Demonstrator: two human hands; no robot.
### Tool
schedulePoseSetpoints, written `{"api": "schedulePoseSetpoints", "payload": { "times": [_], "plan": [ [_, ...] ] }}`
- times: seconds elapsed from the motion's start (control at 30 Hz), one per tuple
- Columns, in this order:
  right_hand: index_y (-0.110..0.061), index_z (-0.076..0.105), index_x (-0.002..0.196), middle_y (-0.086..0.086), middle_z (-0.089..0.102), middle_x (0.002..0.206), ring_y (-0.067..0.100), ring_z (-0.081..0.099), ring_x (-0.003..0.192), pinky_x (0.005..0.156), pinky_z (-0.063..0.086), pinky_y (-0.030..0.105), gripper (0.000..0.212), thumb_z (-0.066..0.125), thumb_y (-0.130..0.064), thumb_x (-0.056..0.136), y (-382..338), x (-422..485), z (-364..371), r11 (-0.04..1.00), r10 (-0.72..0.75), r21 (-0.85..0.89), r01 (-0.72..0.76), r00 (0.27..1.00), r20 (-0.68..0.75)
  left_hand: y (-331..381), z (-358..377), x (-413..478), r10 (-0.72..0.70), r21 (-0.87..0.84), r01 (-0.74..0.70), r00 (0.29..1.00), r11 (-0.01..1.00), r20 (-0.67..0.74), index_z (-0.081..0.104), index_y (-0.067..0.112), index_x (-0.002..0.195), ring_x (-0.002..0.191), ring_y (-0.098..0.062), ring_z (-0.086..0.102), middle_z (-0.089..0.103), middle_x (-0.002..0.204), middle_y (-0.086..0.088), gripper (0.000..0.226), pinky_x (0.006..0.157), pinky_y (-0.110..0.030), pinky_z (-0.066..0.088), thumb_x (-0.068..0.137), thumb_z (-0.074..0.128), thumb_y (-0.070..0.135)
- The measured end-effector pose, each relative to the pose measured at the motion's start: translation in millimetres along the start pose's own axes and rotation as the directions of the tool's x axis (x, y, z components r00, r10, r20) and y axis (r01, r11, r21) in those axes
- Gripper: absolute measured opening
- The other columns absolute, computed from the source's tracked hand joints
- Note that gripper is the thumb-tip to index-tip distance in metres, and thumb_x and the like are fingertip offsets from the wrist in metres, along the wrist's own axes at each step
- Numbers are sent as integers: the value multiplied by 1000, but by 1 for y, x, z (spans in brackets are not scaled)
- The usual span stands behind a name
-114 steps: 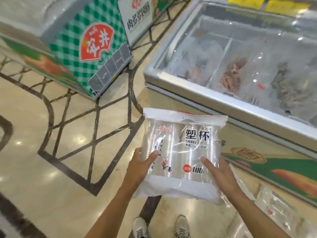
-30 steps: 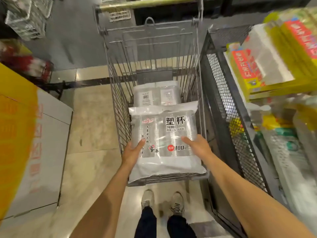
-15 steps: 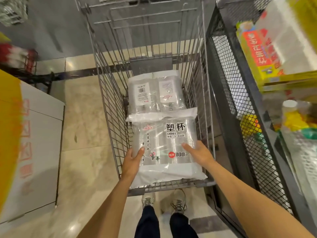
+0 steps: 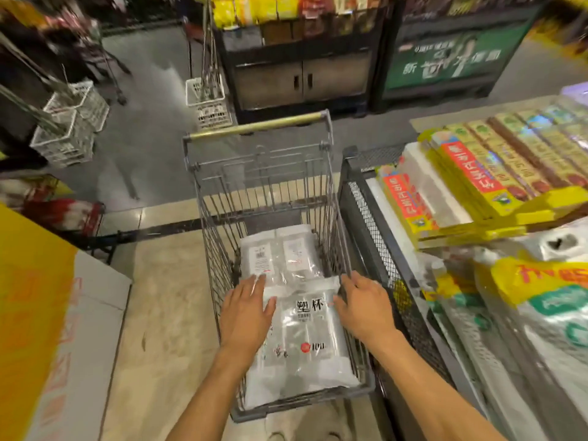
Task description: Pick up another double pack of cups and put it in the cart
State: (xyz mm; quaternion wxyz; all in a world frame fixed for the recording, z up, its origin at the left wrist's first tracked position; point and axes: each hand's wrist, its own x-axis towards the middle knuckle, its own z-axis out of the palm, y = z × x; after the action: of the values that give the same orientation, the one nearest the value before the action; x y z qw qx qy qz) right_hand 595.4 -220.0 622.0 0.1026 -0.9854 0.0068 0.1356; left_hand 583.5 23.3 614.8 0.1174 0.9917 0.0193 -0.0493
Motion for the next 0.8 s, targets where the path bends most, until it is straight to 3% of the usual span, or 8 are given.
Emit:
{"api": "schedulePoseSetpoints", "payload": {
  "times": [0.1, 0.23, 0.43, 0.57, 0.63, 0.7, 0.8],
  "plan": [
    [-19, 37, 154, 12, 35, 160, 33, 37, 143, 117, 27, 43, 63, 40, -52, 101, 2, -14, -52, 1000, 23, 5, -22, 991, -131, 26, -51, 4, 76, 21, -74, 993, 997, -87, 32, 24, 158, 149, -19, 32, 37, 160, 1, 61, 123, -41, 23, 103, 36, 52],
    [-21, 43, 150, 10, 44, 154, 36, 47, 134, 112, 35, 46, 61, 41, -53, 98, 16, -42, -99, 986, 163, 24, -162, 956, -243, 55, -90, 19, 221, 46, -217, 969, 975, -108, 26, 26, 160, 152, -17, 24, 27, 165, 3, 64, 125, -40, 18, 103, 31, 56],
    [-26, 45, 147, 5, 51, 147, 31, 51, 130, 106, 41, 44, 59, 43, -52, 95, 42, -109, -113, 876, 478, 125, -465, 811, -336, 109, -107, 40, 513, 34, -512, 857, 859, -59, 35, 25, 157, 150, -18, 29, 37, 161, 3, 62, 122, -39, 21, 103, 37, 55],
    [-24, 54, 139, 4, 59, 136, 30, 58, 119, 99, 48, 44, 58, 42, -53, 91, 53, -175, -85, 742, 663, 190, -642, 664, -345, 152, -104, 29, 745, 27, -746, 666, 666, 38, 30, 25, 158, 151, -17, 27, 31, 163, 4, 63, 122, -37, 22, 103, 34, 56],
    [-23, 58, 135, 4, 62, 130, 31, 59, 116, 96, 47, 44, 56, 45, -52, 88, 52, -215, -71, 642, 761, 235, -730, 568, -314, 175, -102, 16, 819, -5, -821, 569, 571, 77, 45, 21, 152, 143, -21, 42, 47, 154, 0, 61, 116, -40, 34, 101, 41, 55],
    [-22, 56, 138, 4, 60, 136, 30, 58, 120, 100, 45, 44, 56, 49, -51, 90, 48, -257, -60, 542, 833, 264, -797, 471, -289, 197, -94, -4, 888, -27, -890, 451, 455, 91, 65, 15, 133, 121, -28, 63, 68, 131, -7, 58, 98, -44, 51, 94, 44, 53],
    [-24, 53, 142, 2, 57, 141, 27, 56, 125, 106, 42, 43, 57, 45, -53, 93, 40, -329, -43, 372, 917, 327, -868, 289, -276, 232, -83, -53, 959, -42, -961, 269, 273, 87, 72, 12, 121, 110, -32, 68, 73, 117, -10, 61, 92, -45, 54, 87, 40, 51]
  ]
}}
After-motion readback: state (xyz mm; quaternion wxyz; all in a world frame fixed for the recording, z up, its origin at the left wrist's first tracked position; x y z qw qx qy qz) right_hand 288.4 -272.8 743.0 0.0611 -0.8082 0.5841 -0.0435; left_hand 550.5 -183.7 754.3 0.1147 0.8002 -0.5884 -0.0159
